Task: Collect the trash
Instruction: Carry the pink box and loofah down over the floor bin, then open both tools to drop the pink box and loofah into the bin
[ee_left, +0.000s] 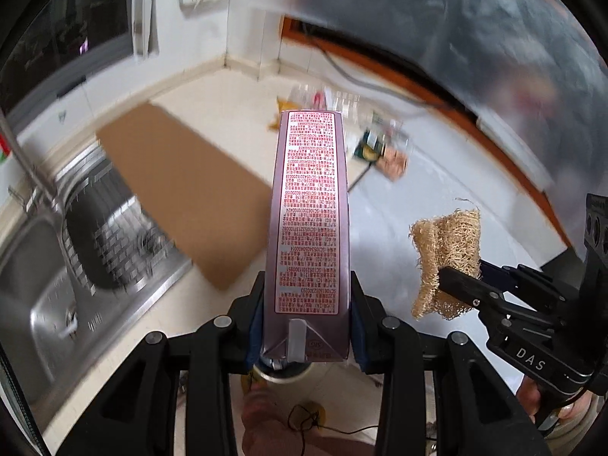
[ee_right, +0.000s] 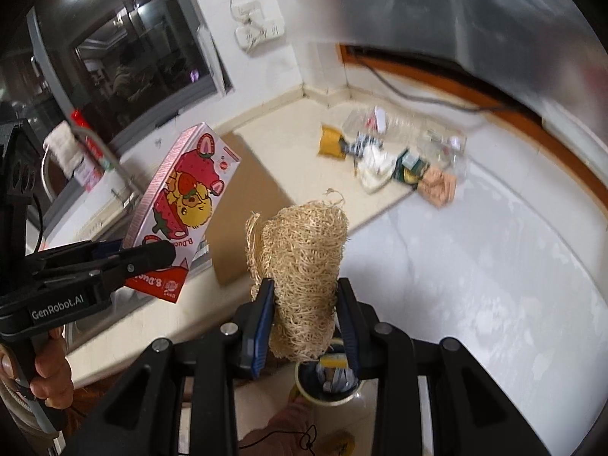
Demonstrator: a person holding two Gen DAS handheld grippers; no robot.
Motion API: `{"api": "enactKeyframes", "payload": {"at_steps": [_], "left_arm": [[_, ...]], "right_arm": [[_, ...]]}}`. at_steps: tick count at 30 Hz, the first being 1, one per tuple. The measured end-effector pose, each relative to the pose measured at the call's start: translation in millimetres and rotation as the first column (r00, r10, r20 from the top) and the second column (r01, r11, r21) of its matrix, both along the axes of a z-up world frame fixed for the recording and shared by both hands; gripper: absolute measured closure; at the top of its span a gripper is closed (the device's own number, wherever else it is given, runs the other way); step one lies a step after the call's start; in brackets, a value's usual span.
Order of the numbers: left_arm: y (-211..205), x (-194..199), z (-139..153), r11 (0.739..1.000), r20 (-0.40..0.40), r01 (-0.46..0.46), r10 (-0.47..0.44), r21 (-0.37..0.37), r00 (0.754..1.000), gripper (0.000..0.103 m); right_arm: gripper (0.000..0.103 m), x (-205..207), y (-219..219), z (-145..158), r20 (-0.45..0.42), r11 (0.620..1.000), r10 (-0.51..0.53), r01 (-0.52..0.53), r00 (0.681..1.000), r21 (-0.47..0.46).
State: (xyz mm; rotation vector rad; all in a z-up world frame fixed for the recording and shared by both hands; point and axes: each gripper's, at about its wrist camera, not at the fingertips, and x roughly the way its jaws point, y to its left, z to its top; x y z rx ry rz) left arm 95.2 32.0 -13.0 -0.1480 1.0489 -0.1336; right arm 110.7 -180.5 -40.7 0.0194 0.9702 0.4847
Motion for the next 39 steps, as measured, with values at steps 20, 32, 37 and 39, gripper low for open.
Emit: {"api": "enactKeyframes", "payload": {"at_steps": [20, 32, 37, 39], "left_arm": [[-32.3, -61.3, -220.2, 0.996, -0.304, 0.014, 0.015, 0.092, 0.953, 0.067], [-34.7, -51.2, -408.5, 0.995, -0.447, 0.028, 0.019, 0.097, 0.894, 0.067], [-33.3, -39.8, -469.9, 0.996, -0.488, 0.025, 0.018, 0.082, 0.873, 0.067], [-33.5, -35.6, -482.3, 0.996, -0.487, 0.027, 0.016, 0.082, 0.873, 0.067]], "right_arm": [[0.07, -63.1, 13.9, -182.0, -0.263, 0.987, 0.056, -0.093, 0.963, -0.128], [0.069, -49.4, 33.7, -365.2, -0.438, 0.967, -0.014, -0.1, 0.899, -0.235], [0.066, -38.6, 36.1, -422.9, -0.447, 0.959, -0.039, -0.093, 0.894, -0.269], [0.065, -36.3, 37.0, -441.1, -0.449, 0.957, -0.042, -0.094, 0.893, -0.276]]}}
